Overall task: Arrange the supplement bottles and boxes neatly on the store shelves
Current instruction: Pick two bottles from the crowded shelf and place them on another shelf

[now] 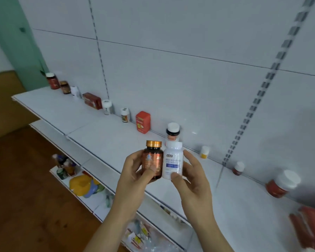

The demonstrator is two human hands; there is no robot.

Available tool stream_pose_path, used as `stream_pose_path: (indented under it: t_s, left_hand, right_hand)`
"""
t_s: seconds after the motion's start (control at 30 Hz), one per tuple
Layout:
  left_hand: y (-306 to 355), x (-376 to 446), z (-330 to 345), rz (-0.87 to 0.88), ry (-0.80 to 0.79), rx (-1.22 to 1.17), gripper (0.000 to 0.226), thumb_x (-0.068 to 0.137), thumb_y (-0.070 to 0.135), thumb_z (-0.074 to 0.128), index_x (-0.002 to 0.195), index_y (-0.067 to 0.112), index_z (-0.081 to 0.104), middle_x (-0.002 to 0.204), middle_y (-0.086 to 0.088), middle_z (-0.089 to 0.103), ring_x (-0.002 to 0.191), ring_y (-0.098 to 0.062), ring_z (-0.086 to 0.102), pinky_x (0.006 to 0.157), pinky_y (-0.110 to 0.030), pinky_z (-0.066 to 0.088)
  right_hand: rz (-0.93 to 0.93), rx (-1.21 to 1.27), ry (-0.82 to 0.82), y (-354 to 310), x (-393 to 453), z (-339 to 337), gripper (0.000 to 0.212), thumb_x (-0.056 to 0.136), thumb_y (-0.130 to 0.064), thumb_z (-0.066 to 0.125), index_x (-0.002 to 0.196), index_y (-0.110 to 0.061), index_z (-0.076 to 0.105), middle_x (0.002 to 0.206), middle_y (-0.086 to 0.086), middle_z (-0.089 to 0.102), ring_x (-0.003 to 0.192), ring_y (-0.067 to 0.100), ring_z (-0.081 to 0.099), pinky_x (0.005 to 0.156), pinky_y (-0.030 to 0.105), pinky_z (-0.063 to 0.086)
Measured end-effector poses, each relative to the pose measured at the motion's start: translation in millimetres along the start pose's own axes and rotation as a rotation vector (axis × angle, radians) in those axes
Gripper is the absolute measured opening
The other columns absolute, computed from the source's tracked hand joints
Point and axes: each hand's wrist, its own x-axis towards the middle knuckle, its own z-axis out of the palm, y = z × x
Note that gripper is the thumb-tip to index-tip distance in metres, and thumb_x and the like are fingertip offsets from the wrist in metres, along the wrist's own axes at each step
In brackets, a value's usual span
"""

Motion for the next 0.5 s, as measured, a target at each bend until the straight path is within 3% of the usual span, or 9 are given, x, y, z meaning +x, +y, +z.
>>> stream_pose_path:
  t_s: [0.23,0.4,0.5]
  left_hand:
    - [9,64,-97,0.03,0.153,0.021,0.057,0.075,0.033,0.071,0.129,0.027,0.055,0.124,0.011,0.066,0.114,-0.008,0.064,0.089,-0.031,0.058]
    - [18,112,-181,0.039,0.156,-0.008,0.058,0.077,0.033,0.071,0.131,0.023,0.054,0.126,0.007,0.066,0.117,-0.013,0.063,0.093,-0.038,0.057]
    - [28,139,-231,0.047,0.132,-0.001,0.056,0.079,0.033,0.071,0.132,0.025,0.053,0.127,0.006,0.065,0.117,-0.013,0.063,0.093,-0.039,0.057]
  right_hand:
    - [-0.003,-0.017,-0.113,15,62,110,0.048,0.098,-0.015,0.063,0.133,-0.046,0.051,0.118,-0.01,0.072,0.11,0.011,0.067,0.09,0.028,0.056]
    - [-0.037,-0.018,-0.112,19,92,203,0.053,0.096,-0.012,0.064,0.124,-0.056,0.054,0.116,-0.011,0.073,0.108,0.011,0.068,0.086,0.023,0.055]
    - [-0.038,-0.009,-0.099,22,106,259,0.049,0.096,-0.015,0.064,0.131,-0.048,0.054,0.117,-0.011,0.073,0.109,0.013,0.068,0.09,0.028,0.057]
